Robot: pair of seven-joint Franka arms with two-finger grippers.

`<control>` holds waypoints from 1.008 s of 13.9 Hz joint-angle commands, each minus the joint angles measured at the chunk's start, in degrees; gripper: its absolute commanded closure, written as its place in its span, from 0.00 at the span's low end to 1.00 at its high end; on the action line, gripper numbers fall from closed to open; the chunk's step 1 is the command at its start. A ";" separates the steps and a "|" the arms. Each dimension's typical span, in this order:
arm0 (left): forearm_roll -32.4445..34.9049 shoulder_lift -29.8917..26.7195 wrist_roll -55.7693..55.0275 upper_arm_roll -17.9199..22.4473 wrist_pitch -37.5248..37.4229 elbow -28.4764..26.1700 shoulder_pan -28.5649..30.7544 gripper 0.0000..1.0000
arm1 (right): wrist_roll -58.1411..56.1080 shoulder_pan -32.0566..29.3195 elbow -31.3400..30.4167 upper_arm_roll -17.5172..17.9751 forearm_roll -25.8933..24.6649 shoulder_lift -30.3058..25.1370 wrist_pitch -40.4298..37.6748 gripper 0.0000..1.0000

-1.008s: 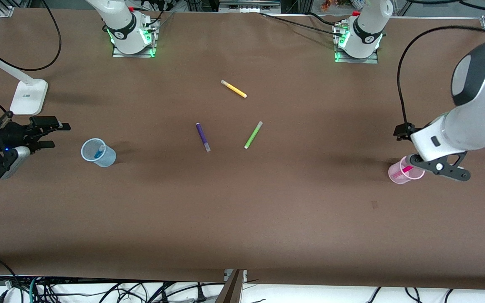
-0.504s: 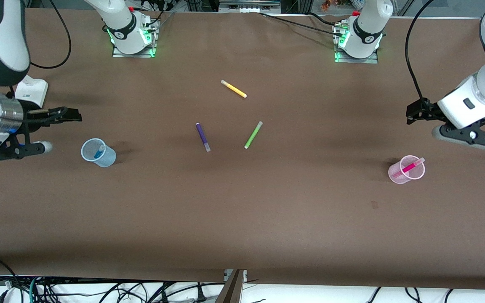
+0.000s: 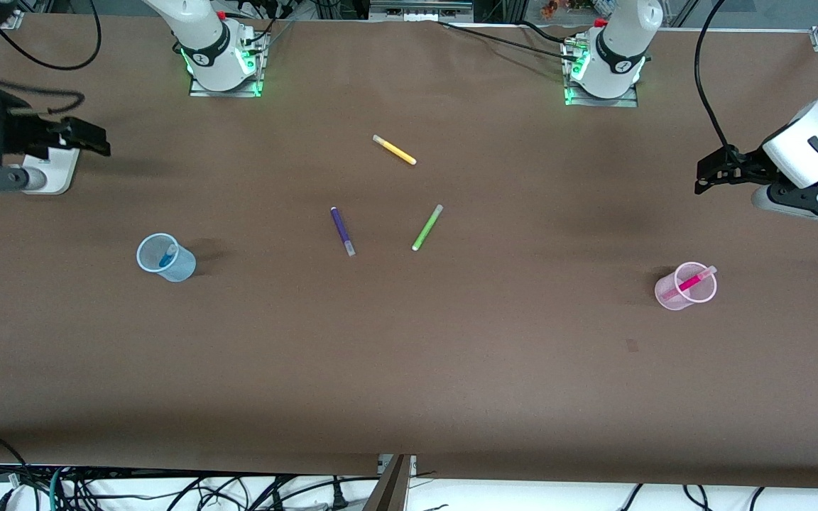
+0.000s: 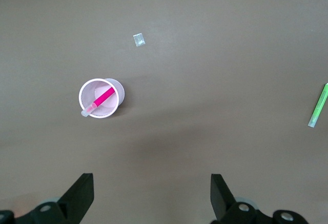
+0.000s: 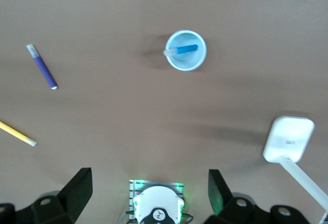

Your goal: Place pink and blue markers in matching cups

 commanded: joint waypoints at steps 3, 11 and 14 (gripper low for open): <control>-1.41 -1.39 1.45 -0.02 0.66 -1.45 0.07 0.00 | -1.33 -0.60 -7.47 0.70 -1.40 -7.70 2.01 0.00; -1.06 -1.30 1.45 -0.03 0.40 -1.27 0.07 0.00 | -3.19 -0.68 -4.92 -1.94 -1.31 -5.07 1.75 0.00; -1.06 -1.30 1.45 -0.03 0.22 -1.27 0.07 0.00 | -3.10 -0.86 -4.48 -2.02 -1.31 -4.98 1.84 0.00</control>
